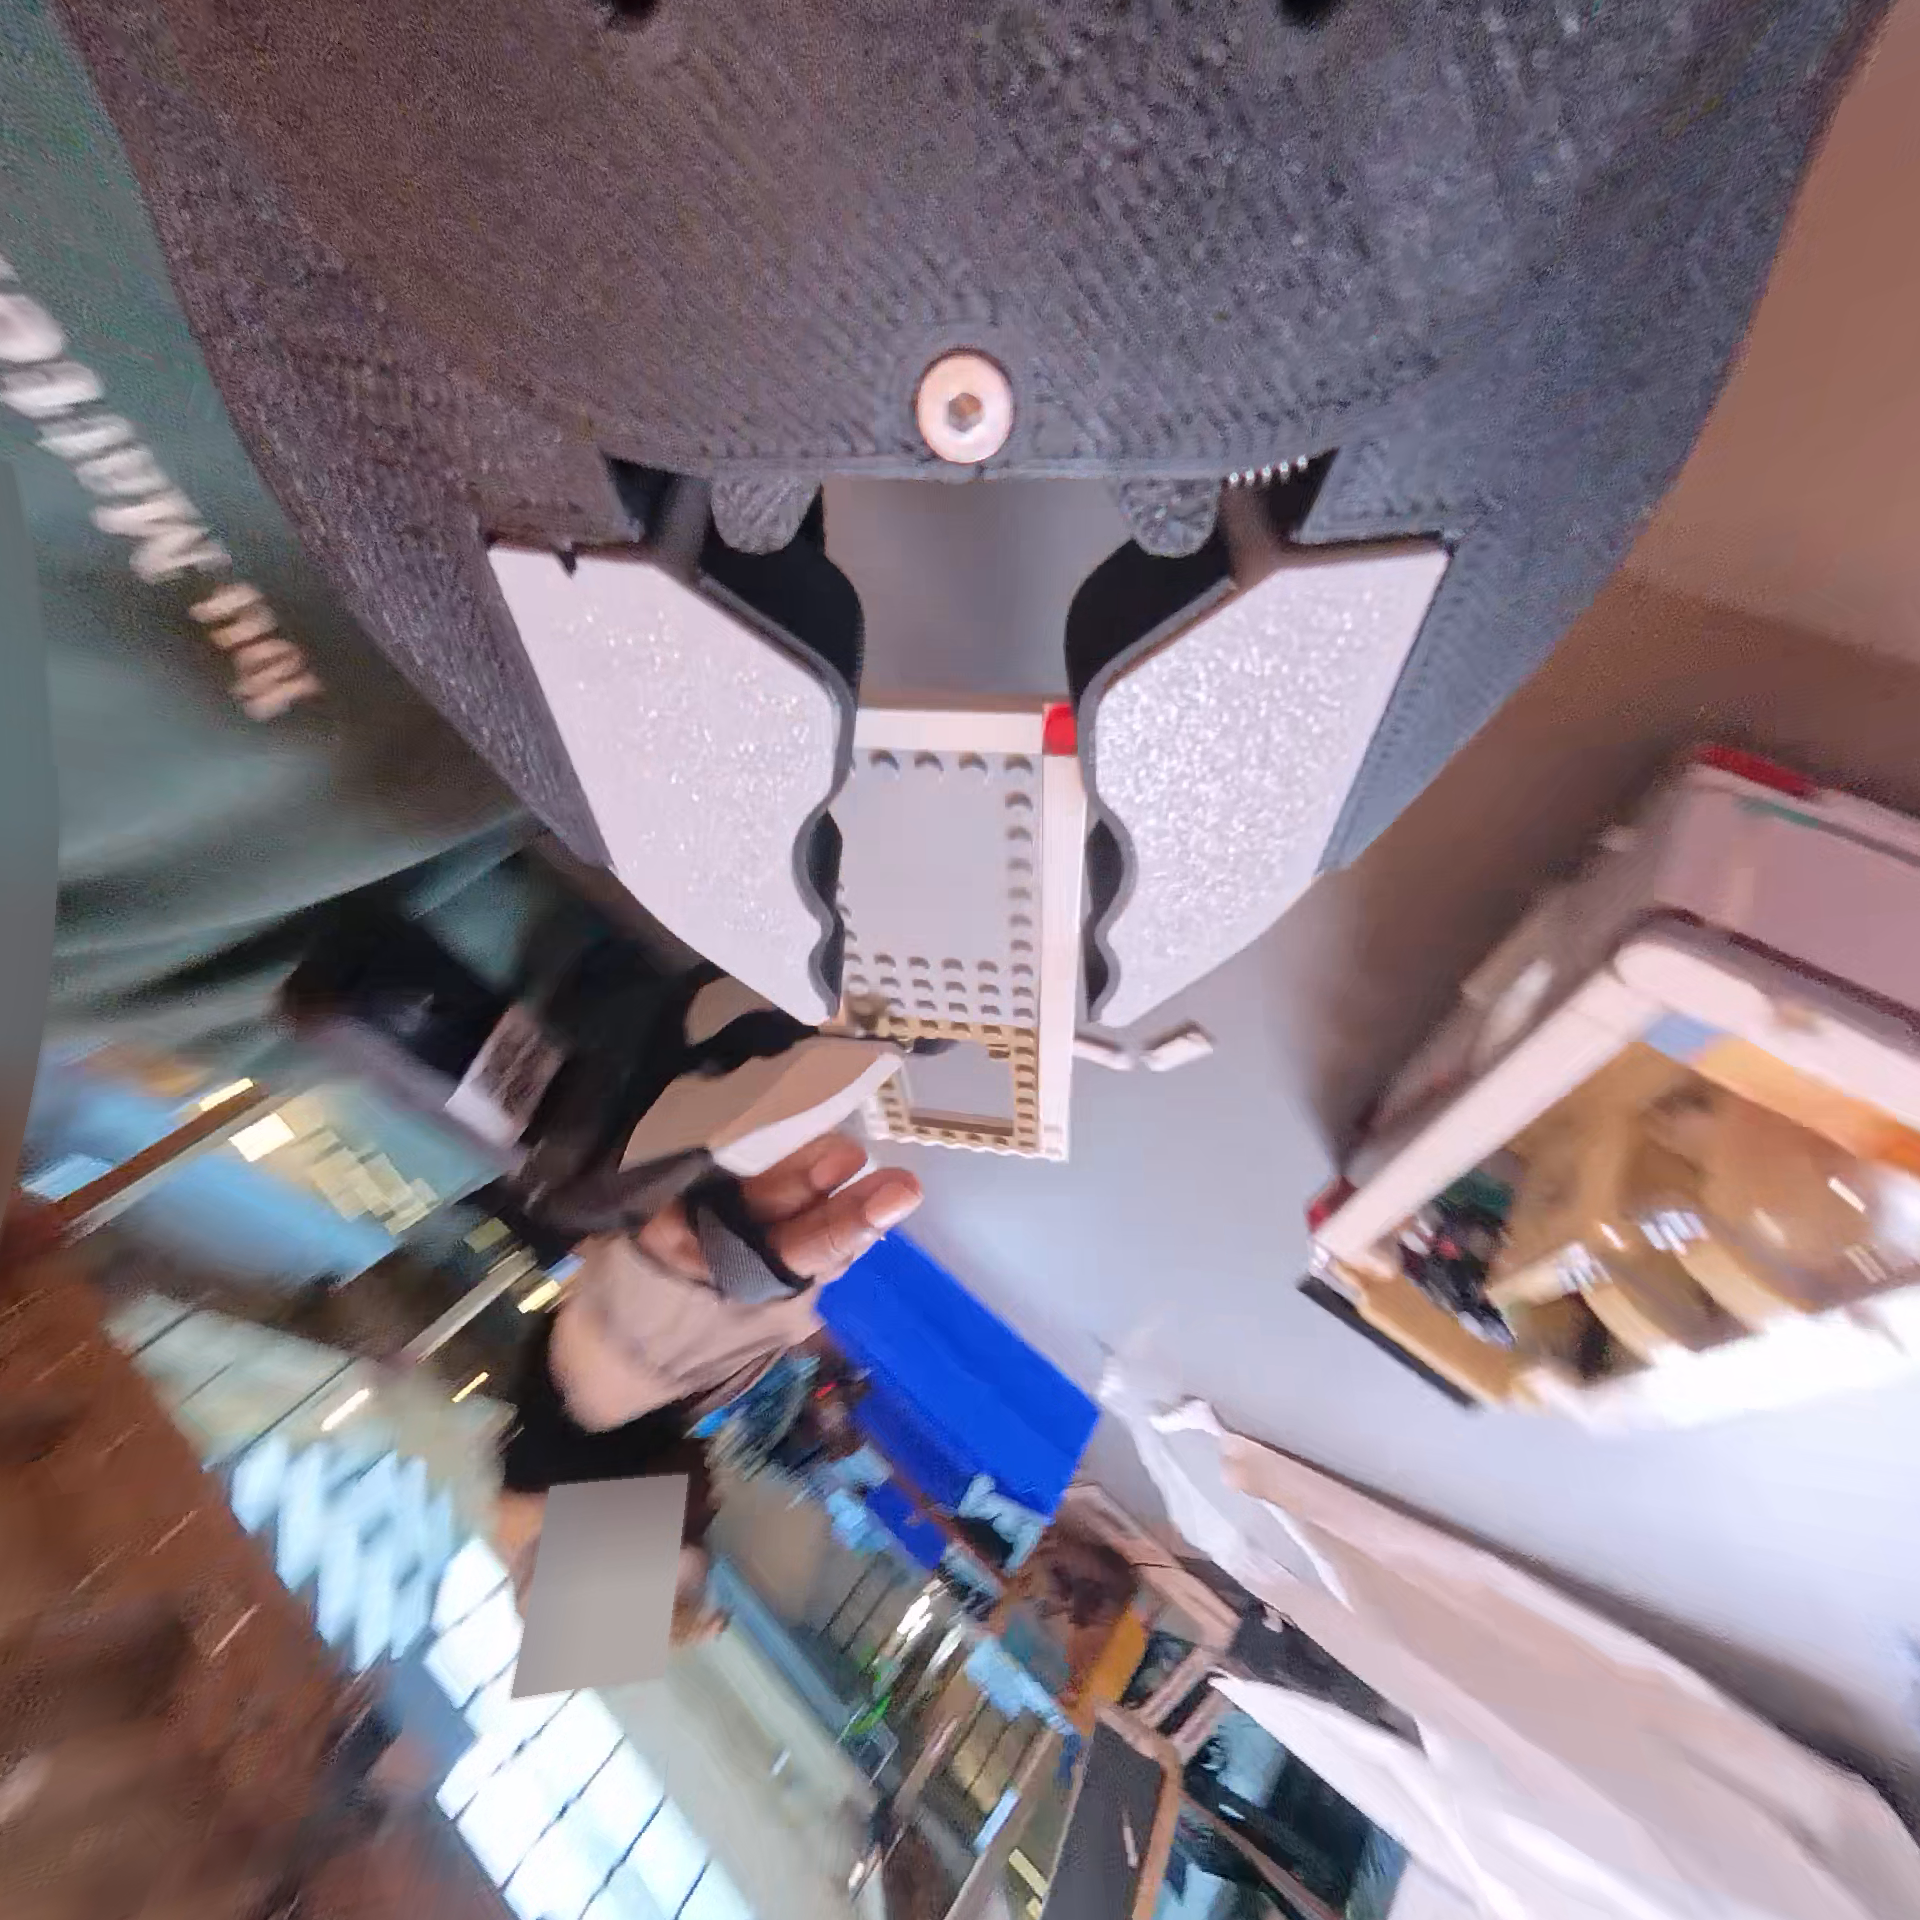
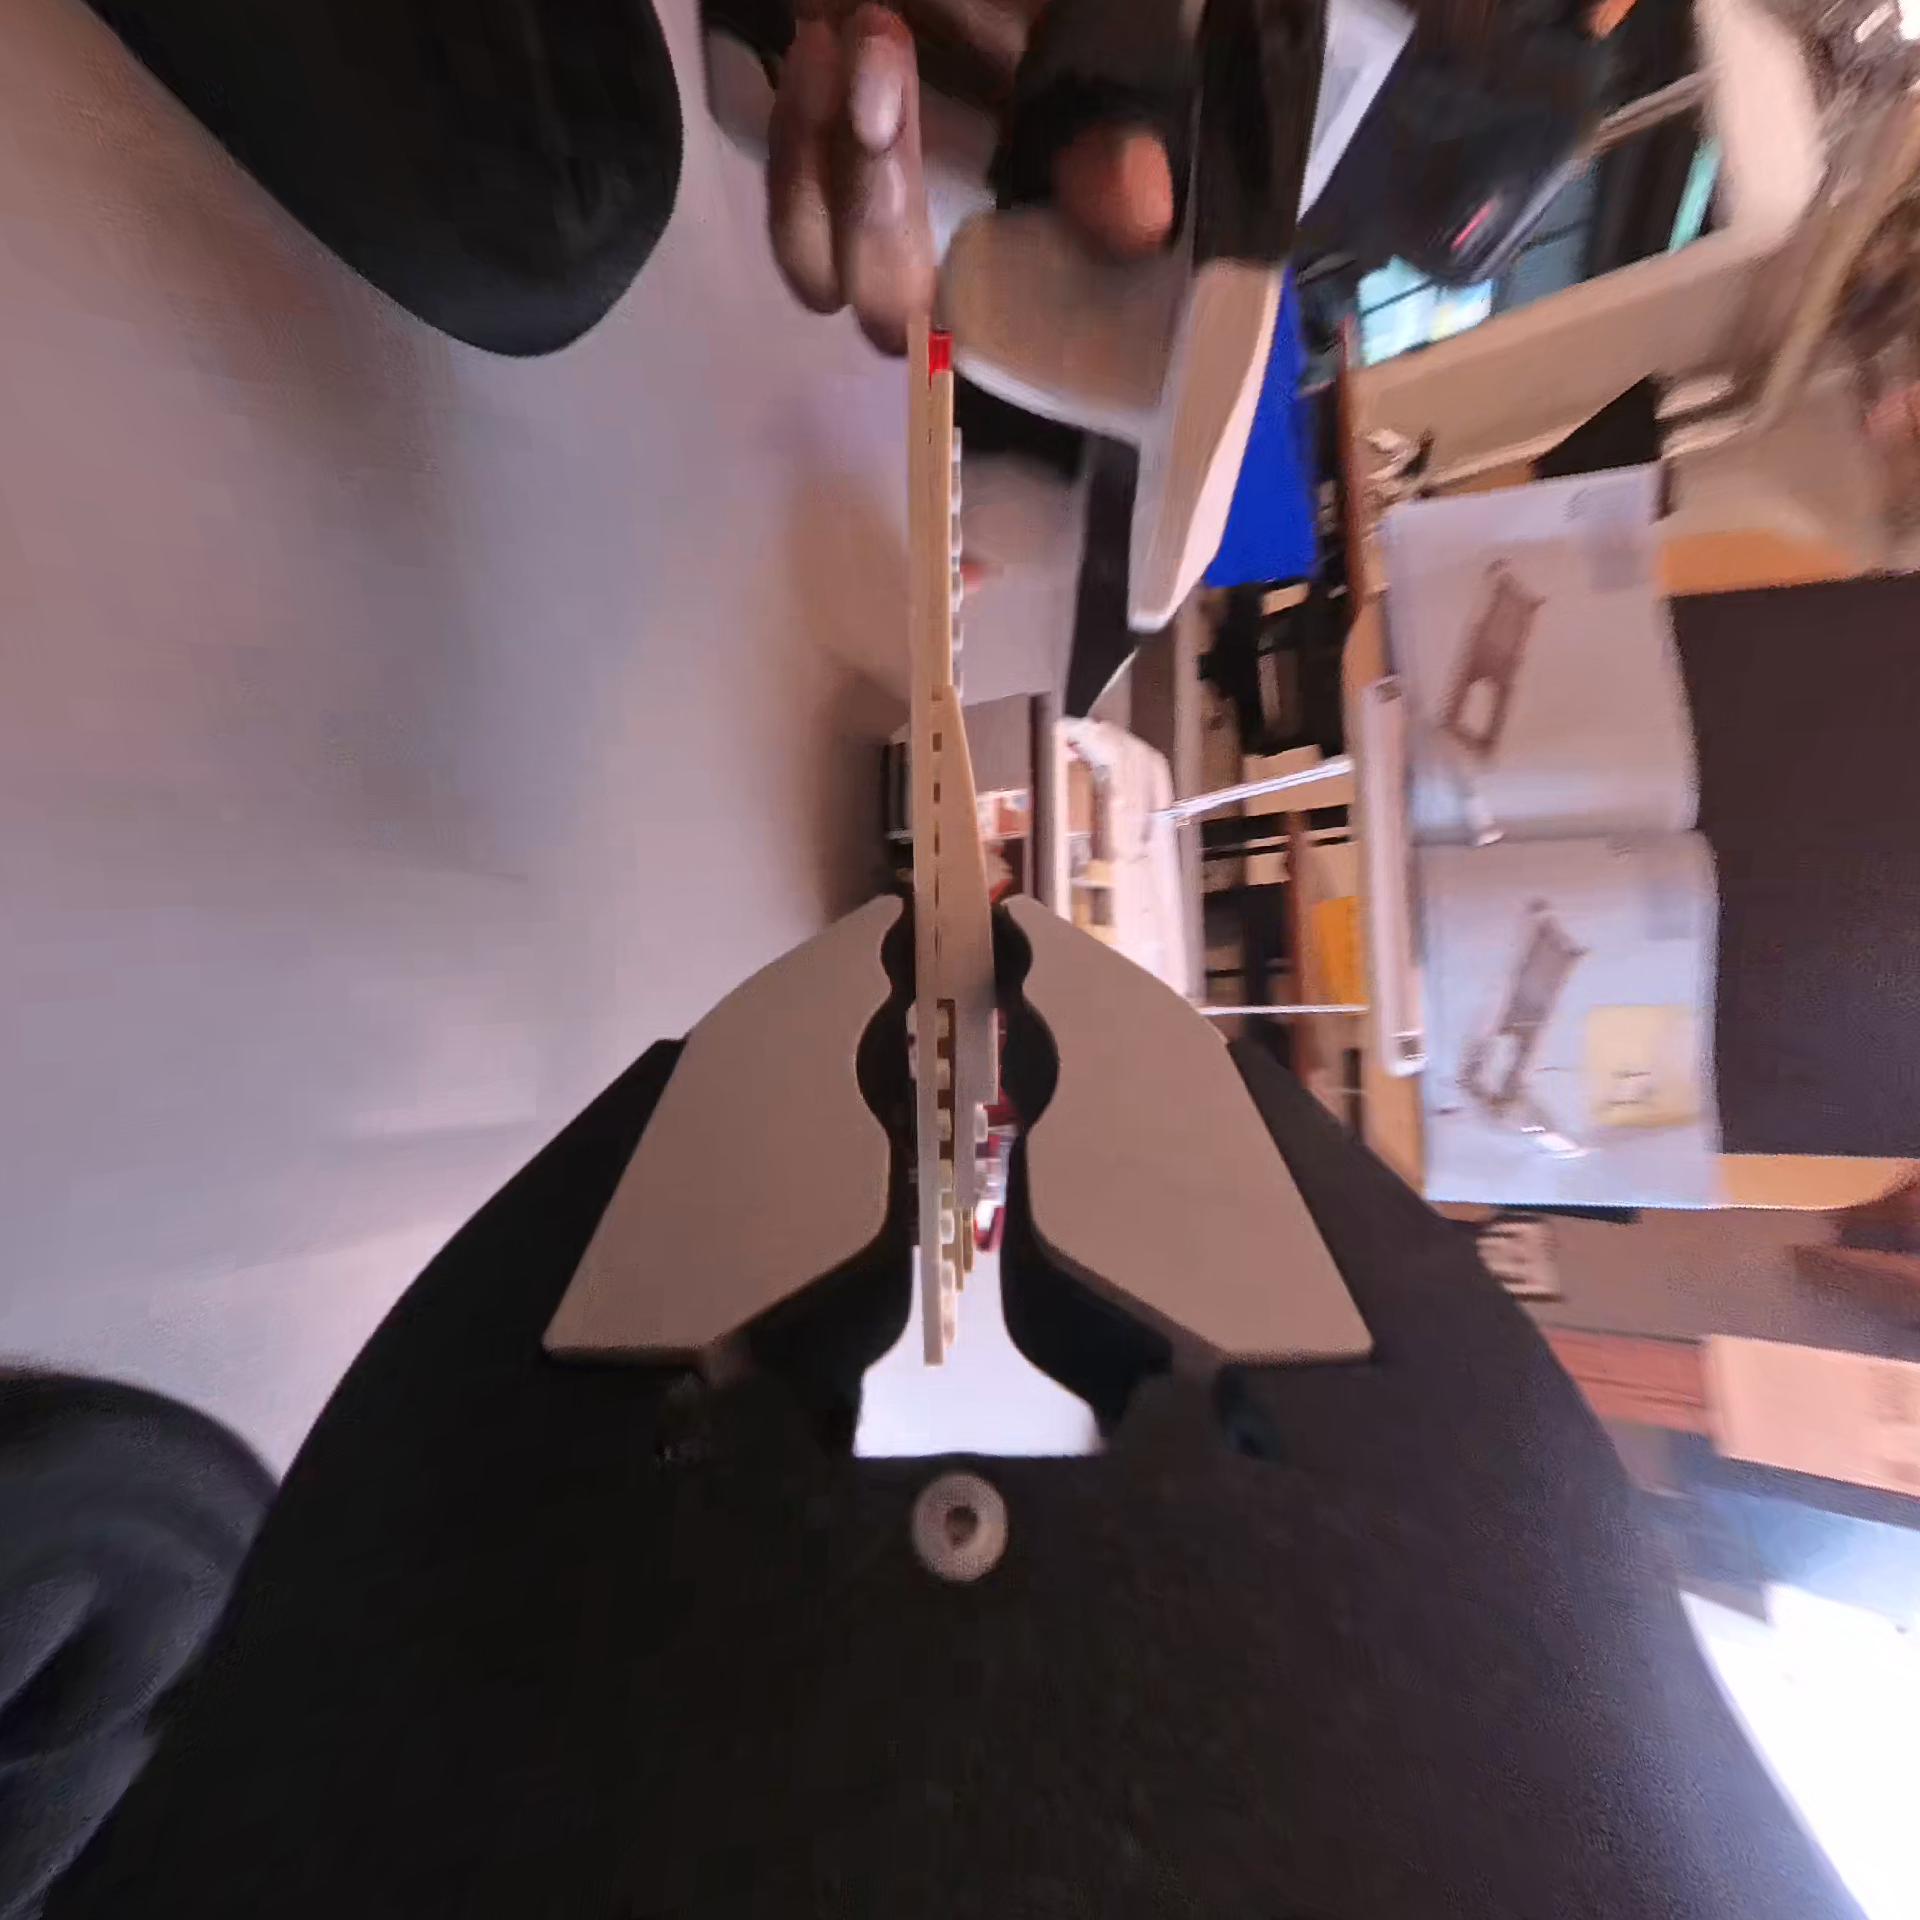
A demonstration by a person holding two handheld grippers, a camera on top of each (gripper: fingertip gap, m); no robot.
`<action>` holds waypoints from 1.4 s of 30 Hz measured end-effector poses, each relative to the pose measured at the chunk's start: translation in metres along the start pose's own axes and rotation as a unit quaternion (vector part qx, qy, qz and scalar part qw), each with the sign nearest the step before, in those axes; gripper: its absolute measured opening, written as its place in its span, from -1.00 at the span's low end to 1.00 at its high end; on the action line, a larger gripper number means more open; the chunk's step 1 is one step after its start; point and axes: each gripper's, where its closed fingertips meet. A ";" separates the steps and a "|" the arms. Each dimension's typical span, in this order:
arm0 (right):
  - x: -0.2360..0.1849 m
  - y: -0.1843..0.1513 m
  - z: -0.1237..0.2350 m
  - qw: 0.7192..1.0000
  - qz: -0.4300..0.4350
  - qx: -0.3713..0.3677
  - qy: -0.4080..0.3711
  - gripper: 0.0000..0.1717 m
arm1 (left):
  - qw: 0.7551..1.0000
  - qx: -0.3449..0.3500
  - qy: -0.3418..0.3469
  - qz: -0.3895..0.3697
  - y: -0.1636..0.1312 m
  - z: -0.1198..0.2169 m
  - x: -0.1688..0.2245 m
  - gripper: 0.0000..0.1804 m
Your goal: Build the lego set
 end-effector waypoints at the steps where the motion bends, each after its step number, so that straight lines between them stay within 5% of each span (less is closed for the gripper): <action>1: -0.002 -0.001 -0.001 0.999 -0.032 0.000 0.015 -0.85 | 0.997 -0.016 0.014 -0.069 0.002 0.003 0.004 -0.48; 5: -0.010 -0.004 -0.005 0.987 -0.143 -0.007 0.067 -0.86 | 0.943 -0.126 0.038 -0.305 -0.020 0.000 0.032 -0.49; 8: -0.016 0.003 -0.008 0.976 -0.188 -0.003 0.106 -0.85 | 0.841 -0.214 0.087 -0.490 -0.040 -0.006 0.023 -0.59; 10: -0.020 0.009 -0.008 0.969 -0.211 -0.001 0.127 -0.85 | 0.798 -0.251 0.093 -0.540 -0.048 -0.009 0.020 -0.74; 13: -0.021 0.013 -0.004 0.962 -0.232 0.001 0.143 -0.85 | 0.799 -0.273 0.082 -0.529 -0.055 -0.011 0.020 -0.90; 24: -0.018 0.031 0.005 0.971 -0.178 0.023 0.156 -0.83 | 0.841 -0.246 0.047 -0.479 -0.061 -0.017 0.034 -0.90; 35: -0.034 0.028 0.000 0.974 -0.136 -0.019 0.179 -0.87 | 0.820 -0.271 0.040 -0.502 -0.074 -0.014 0.028 -0.89; 40: -0.030 0.022 0.000 0.970 -0.184 -0.019 0.158 -0.87 | 0.814 -0.248 0.058 -0.522 -0.066 -0.003 0.021 -0.78; 42: -0.027 0.022 0.002 0.966 -0.212 -0.005 0.150 -0.87 | 0.819 -0.232 0.059 -0.521 -0.060 0.004 0.022 -0.89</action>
Point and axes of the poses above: each gripper's, where its closed fingertips meet, z back along the fingers, y out of its top, x = y × z across the jaws, and after that the axes turned 12 degrees about x, right-handed
